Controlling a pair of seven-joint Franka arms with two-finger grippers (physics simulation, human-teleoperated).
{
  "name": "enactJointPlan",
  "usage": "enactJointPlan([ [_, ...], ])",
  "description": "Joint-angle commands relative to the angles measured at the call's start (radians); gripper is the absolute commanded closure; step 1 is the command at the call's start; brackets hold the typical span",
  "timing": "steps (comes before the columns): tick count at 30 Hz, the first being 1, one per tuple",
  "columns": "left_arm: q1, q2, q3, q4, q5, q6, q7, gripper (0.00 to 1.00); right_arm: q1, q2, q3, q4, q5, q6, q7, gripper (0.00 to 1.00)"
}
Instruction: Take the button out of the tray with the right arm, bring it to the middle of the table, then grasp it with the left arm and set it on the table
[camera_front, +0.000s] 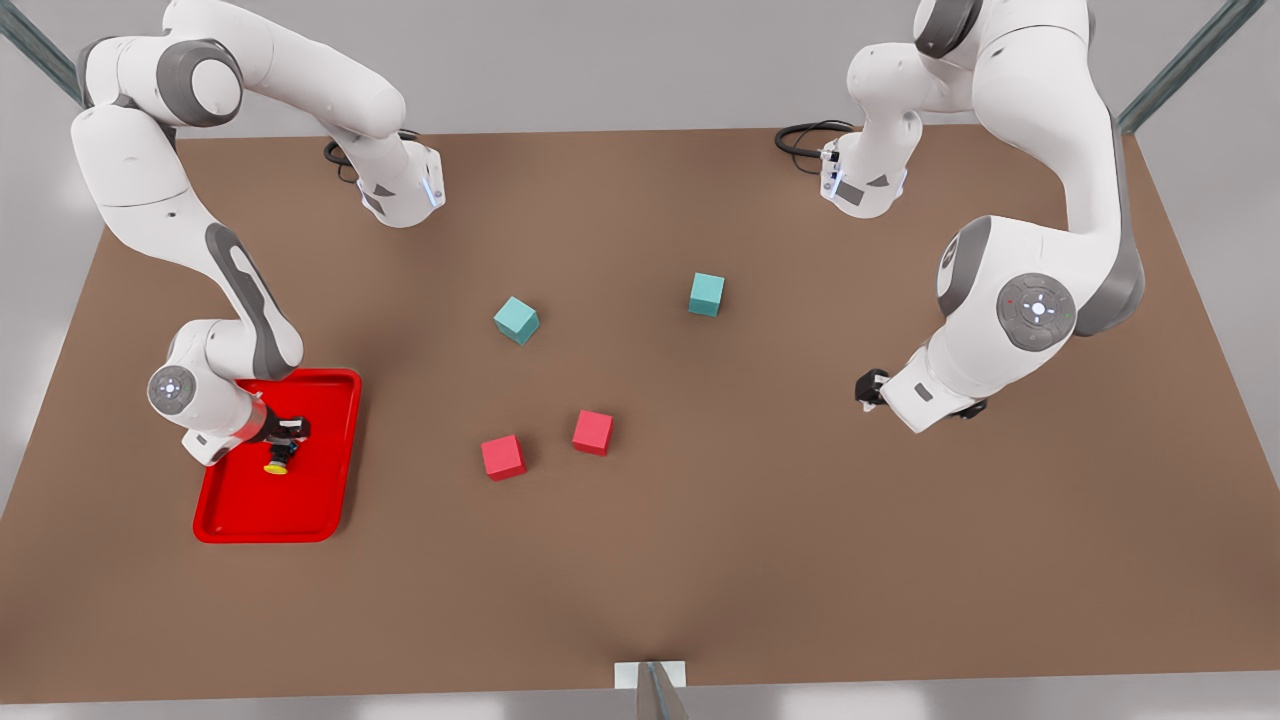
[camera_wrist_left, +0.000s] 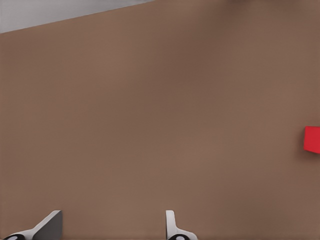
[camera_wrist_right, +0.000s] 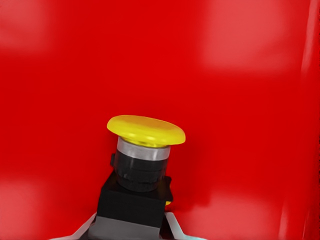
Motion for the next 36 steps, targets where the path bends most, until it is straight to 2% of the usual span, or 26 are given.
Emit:
enactJointPlan([
  [1,0.0,0.0,0.0,0.0,0.001,0.003,-0.004,0.0,-0.002,0.0,0.0,0.0,-0.008,0.002,0.017,0.51],
  [7,0.0,-0.001,0.0,0.0,0.001,0.001,-0.004,0.0,-0.002,-0.011,0.009,-0.003,-0.007,-0.001,0.03,0.56],
  [9,0.002,-0.001,0.0,0.0,0.001,0.001,-0.004,0.0,-0.002,-0.013,0.009,-0.003,-0.007,-0.001,0.03,0.61],
  [19,0.005,-0.001,0.0,0.0,0.001,0.001,-0.002,0.0,-0.001,-0.056,0.027,-0.001,-0.004,-0.056,0.03,0.65],
  [24,0.008,0.002,0.0,-0.001,0.001,0.003,-0.002,0.0,0.149,-0.103,0.058,0.083,0.102,-0.236,0.152,0.65],
  [27,0.008,0.004,0.0,0.0,0.001,0.003,-0.002,0.0,0.32,-0.1,0.043,0.212,0.187,-0.378,0.29,0.65],
  [28,0.008,0.005,0.0,0.0,0.001,0.003,-0.002,0.0,0.433,-0.088,-0.02,0.264,0.235,-0.406,0.336,0.65],
  [29,0.008,0.007,-0.001,0.0,0.001,0.003,-0.002,0.0,0.599,-0.077,-0.14,0.321,0.325,-0.441,0.36,0.65],
  [33,0.009,0.007,0.0,0.0,0.001,0.001,-0.001,0.0,0.967,0.036,-0.336,0.565,0.489,-0.567,0.587,0.65],
  [36,0.009,0.005,0.0,0.0,0.001,0.003,-0.001,0.0,1.156,0.159,-0.459,0.742,0.618,-0.59,0.736,0.65],
])
